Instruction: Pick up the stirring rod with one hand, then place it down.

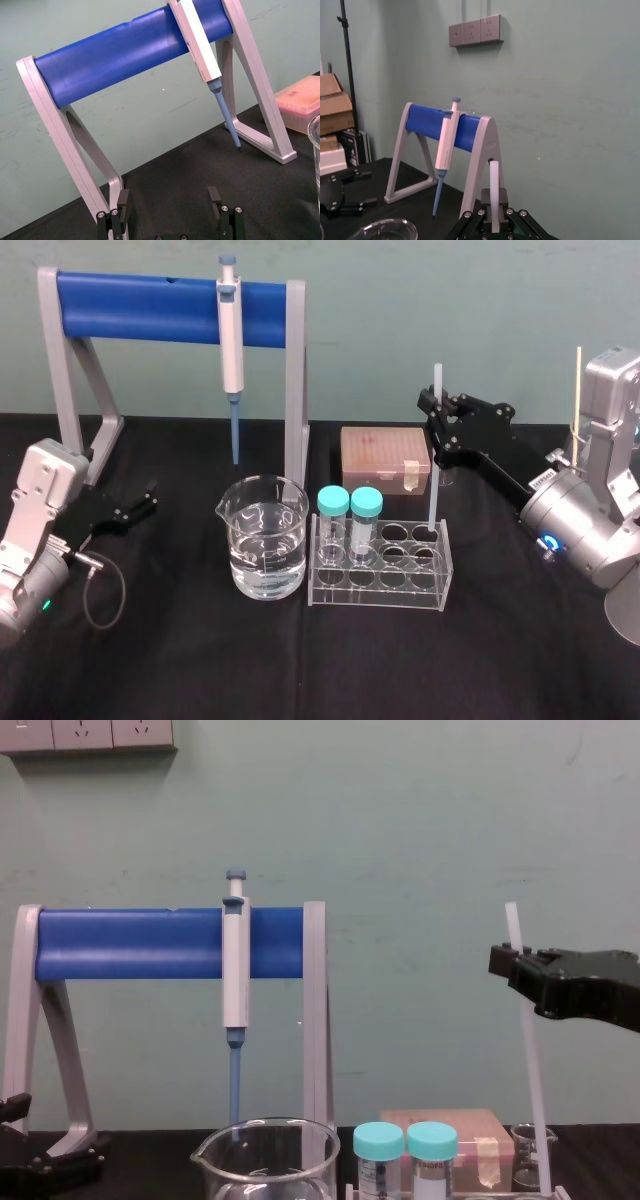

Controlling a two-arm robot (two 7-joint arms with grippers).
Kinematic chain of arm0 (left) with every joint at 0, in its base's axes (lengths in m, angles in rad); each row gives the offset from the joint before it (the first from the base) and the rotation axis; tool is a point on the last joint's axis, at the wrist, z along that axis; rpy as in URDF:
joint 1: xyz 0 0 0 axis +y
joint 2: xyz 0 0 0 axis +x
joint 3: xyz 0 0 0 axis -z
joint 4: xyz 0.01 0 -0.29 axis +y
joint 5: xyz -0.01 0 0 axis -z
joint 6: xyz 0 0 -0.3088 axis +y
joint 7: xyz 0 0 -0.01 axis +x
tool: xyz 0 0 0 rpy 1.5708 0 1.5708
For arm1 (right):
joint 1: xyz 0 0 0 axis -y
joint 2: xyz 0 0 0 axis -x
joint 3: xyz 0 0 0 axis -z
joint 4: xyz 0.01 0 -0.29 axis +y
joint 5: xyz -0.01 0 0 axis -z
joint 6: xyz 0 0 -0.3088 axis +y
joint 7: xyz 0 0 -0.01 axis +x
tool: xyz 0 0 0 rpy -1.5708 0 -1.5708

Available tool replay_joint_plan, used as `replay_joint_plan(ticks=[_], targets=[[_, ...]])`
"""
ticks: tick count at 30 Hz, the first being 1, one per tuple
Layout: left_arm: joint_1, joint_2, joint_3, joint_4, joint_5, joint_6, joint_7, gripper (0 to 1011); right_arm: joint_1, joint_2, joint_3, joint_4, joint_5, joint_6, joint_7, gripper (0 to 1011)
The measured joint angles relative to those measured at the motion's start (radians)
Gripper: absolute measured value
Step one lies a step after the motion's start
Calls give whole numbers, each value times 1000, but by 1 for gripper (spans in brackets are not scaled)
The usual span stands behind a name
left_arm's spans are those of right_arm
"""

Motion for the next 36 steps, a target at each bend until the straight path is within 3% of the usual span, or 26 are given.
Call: replay_joint_plan(ticks=[36], targets=[[0,0,0,0,0,0,0,1000,38,-43,-16,95,-28,-30,1,72]])
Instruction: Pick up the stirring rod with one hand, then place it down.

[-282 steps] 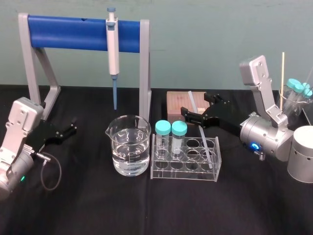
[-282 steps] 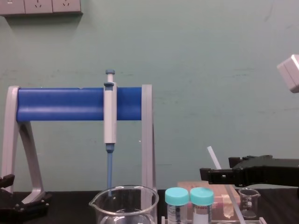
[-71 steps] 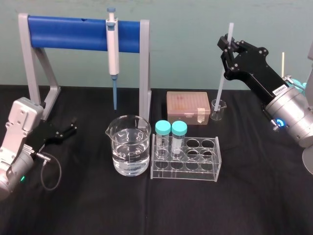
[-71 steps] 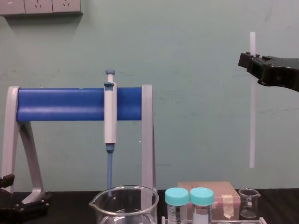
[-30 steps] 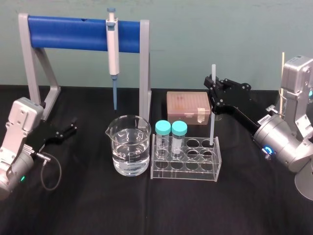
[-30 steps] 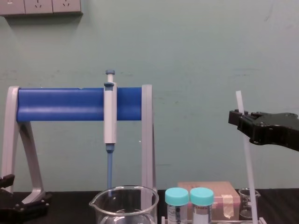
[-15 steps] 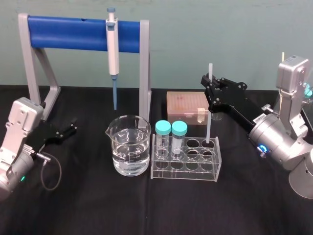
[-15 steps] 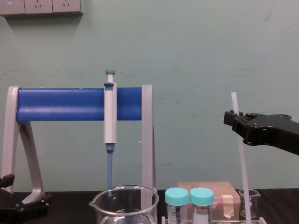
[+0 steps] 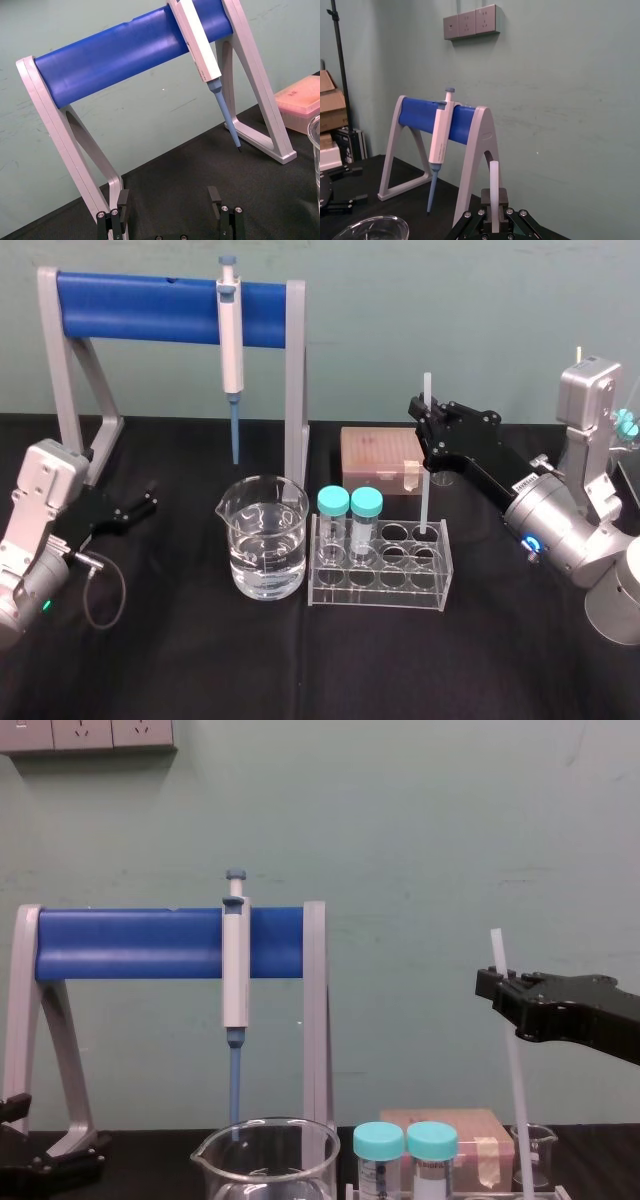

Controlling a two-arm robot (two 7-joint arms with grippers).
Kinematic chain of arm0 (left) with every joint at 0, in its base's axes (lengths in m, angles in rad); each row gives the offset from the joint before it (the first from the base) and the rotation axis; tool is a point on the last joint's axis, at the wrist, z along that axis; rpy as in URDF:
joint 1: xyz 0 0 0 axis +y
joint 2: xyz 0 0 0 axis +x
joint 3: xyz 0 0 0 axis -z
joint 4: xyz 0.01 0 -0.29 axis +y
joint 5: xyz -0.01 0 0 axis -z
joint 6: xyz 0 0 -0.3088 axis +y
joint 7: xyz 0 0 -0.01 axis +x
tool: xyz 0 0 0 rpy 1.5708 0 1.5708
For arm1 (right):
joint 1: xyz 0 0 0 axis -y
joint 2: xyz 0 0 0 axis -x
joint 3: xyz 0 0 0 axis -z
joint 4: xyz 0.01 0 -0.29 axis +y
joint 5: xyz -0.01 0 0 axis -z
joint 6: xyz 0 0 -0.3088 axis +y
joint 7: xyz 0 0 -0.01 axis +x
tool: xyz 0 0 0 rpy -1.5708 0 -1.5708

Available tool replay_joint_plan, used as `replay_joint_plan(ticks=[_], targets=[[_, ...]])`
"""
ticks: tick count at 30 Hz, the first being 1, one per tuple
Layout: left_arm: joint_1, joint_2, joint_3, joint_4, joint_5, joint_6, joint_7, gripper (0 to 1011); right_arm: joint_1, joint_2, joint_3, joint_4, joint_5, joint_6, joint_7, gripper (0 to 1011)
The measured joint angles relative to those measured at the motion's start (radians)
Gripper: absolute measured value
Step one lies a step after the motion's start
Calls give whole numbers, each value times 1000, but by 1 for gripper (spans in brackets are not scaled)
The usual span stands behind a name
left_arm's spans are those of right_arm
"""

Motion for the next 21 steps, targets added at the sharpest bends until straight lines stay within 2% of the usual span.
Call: replay_joint_plan(ticks=[10,21], targets=[[0,0,0,0,0,0,0,1001,-3,-2,-3,19,-3,7,1,72],[0,0,0,0,0,0,0,1001,-2,-8,-11,53,-13,-31,20,72]])
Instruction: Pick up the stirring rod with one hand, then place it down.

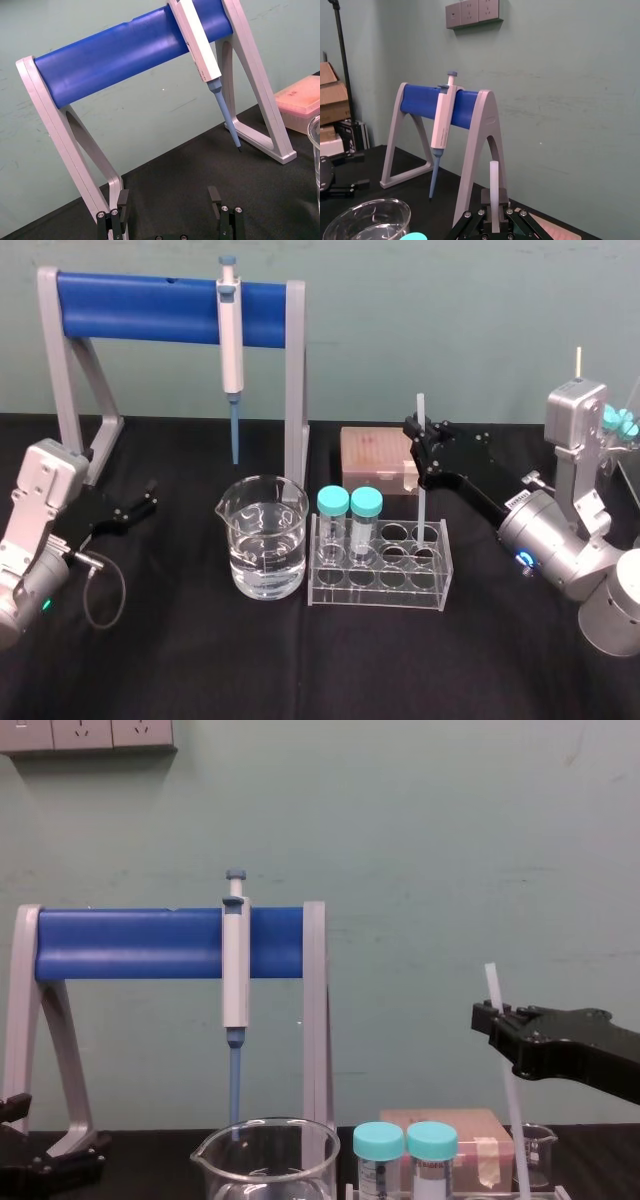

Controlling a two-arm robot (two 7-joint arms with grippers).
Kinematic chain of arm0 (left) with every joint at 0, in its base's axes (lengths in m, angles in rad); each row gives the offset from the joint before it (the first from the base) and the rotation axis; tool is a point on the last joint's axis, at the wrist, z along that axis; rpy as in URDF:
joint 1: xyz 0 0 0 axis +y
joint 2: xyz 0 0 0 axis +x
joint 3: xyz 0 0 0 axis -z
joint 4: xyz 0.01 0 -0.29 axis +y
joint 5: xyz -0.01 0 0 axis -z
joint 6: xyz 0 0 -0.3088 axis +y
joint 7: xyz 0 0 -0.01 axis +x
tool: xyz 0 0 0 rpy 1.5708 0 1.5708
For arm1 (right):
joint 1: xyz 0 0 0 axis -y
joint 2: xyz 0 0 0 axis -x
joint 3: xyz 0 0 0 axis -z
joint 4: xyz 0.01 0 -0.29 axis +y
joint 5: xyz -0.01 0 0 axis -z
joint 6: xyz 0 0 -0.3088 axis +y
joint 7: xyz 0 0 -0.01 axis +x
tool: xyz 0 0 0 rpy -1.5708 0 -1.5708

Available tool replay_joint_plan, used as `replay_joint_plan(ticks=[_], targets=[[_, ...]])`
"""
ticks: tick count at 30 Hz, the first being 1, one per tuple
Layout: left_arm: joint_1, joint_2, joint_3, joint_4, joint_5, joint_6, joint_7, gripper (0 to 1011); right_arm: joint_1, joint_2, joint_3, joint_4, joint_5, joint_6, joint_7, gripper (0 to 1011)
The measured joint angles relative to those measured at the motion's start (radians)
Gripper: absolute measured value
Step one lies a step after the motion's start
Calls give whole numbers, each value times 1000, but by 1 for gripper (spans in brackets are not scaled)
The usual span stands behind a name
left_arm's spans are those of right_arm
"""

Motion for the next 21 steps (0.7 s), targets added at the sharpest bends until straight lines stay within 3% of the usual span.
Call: replay_joint_plan(ticks=[21], targets=[[0,0,0,0,0,0,0,1000,0,-10,0,32,-20,7,-10,72]])
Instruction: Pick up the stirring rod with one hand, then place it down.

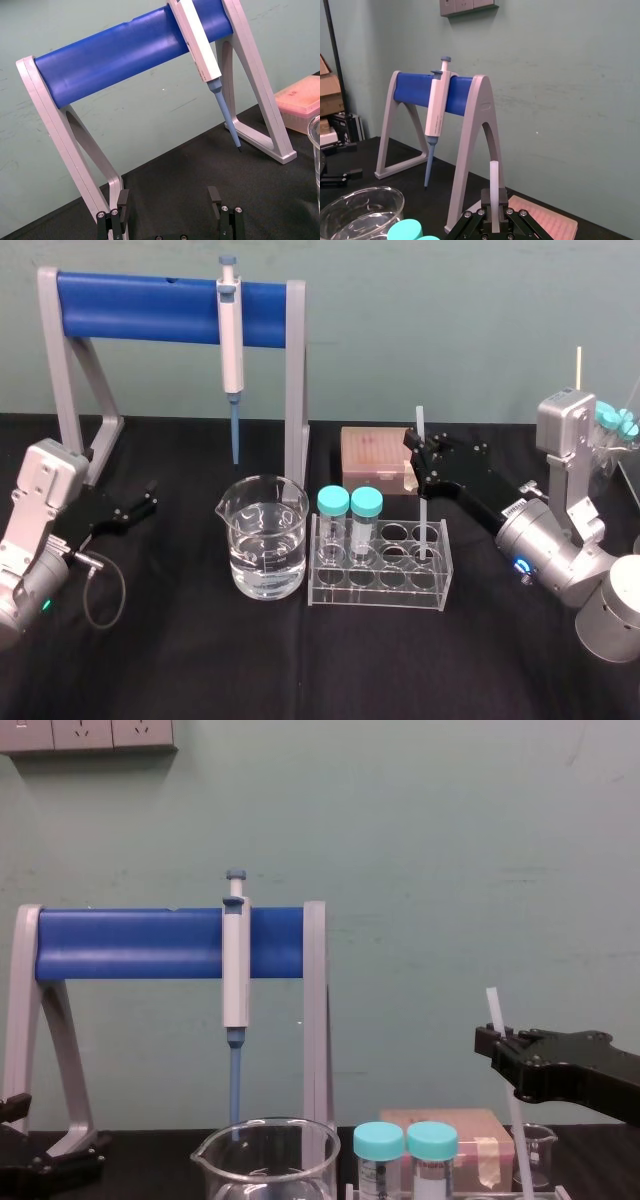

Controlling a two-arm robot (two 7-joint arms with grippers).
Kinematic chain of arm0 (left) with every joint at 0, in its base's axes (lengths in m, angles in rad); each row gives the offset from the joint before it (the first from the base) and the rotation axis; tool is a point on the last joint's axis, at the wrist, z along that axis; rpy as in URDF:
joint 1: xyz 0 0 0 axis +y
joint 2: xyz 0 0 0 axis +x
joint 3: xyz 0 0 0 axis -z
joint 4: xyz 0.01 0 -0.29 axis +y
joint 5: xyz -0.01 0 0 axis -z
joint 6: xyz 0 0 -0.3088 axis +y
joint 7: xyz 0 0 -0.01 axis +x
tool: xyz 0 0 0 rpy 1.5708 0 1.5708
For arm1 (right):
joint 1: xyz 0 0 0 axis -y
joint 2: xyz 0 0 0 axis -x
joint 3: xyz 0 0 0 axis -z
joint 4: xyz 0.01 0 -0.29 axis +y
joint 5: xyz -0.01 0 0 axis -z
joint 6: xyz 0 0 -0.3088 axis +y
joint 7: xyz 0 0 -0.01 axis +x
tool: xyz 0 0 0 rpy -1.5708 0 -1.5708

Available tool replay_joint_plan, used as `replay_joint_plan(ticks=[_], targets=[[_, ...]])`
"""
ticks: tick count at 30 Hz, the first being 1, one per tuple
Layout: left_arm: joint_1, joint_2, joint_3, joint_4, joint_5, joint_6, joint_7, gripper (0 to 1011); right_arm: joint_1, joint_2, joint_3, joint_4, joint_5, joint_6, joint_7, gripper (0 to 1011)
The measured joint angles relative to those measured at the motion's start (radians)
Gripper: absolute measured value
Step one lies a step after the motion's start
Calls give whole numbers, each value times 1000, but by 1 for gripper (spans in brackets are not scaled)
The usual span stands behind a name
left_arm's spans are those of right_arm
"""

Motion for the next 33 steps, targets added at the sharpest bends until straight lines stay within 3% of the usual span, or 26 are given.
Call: replay_joint_plan(ticks=[33], targets=[[0,0,0,0,0,0,0,1000,-9,-12,3,22,-17,36,-21,72]])
